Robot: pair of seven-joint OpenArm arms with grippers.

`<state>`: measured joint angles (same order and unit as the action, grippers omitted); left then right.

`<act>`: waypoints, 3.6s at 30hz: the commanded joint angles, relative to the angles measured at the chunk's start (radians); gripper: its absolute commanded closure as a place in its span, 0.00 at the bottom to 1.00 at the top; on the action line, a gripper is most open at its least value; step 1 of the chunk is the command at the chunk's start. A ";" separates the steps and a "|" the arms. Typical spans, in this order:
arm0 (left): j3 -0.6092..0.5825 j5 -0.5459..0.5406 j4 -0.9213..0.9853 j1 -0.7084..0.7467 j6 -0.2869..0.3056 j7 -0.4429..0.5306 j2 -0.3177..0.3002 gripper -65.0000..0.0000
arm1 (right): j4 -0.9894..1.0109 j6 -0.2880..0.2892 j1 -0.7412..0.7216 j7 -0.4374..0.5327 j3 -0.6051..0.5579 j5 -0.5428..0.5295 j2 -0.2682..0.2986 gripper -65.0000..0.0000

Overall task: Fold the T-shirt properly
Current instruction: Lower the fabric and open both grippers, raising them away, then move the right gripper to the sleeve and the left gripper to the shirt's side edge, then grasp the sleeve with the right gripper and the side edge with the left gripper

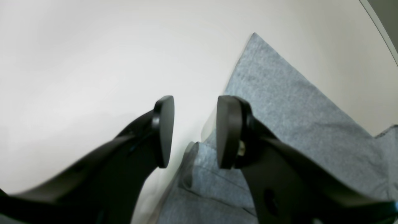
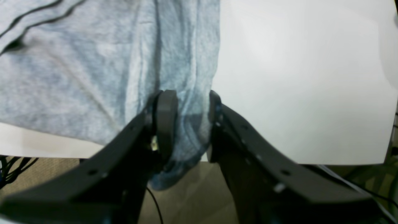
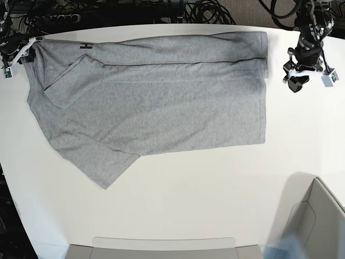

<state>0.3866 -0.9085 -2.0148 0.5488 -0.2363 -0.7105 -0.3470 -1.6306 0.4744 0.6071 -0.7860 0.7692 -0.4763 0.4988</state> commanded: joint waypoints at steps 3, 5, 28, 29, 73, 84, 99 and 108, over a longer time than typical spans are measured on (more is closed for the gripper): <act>0.004 -0.004 -0.014 0.001 0.001 0.012 -0.011 0.64 | -0.012 0.002 0.003 0.015 0.017 -0.009 0.021 0.76; 0.004 -0.004 -0.014 0.001 0.001 0.012 -0.011 0.64 | -0.013 0.002 0.003 0.015 0.019 -0.009 0.021 0.76; 0.004 -0.004 -0.014 0.003 0.007 0.012 -0.011 0.64 | -0.072 0.002 0.032 0.106 0.011 0.032 0.019 0.76; 0.004 -0.004 -0.014 0.003 0.007 0.012 -0.011 0.64 | -0.086 0.002 0.033 0.102 0.011 0.046 0.019 0.74; -0.324 0.131 0.142 -0.264 0.008 0.012 -0.008 0.64 | 1.022 -0.009 -1.229 0.385 -0.713 0.302 -0.101 0.61; -0.320 0.131 0.159 -0.264 0.008 0.016 0.006 0.64 | 0.830 -0.006 -0.955 0.231 -0.710 0.293 -0.058 0.61; -0.328 0.128 0.217 -0.318 0.008 0.016 0.006 0.64 | 0.405 -0.004 -0.884 0.130 -0.514 0.293 -0.111 0.61; -0.328 0.130 0.217 -0.318 0.008 0.015 0.029 0.64 | 1.042 -0.006 -1.226 0.396 -0.523 0.299 -0.087 0.61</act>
<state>0.0559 -0.7780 -1.7805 0.2405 -0.2356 -0.7078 -0.3099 -0.5610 0.4618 -0.5823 -0.4129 0.2455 -0.1608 0.3954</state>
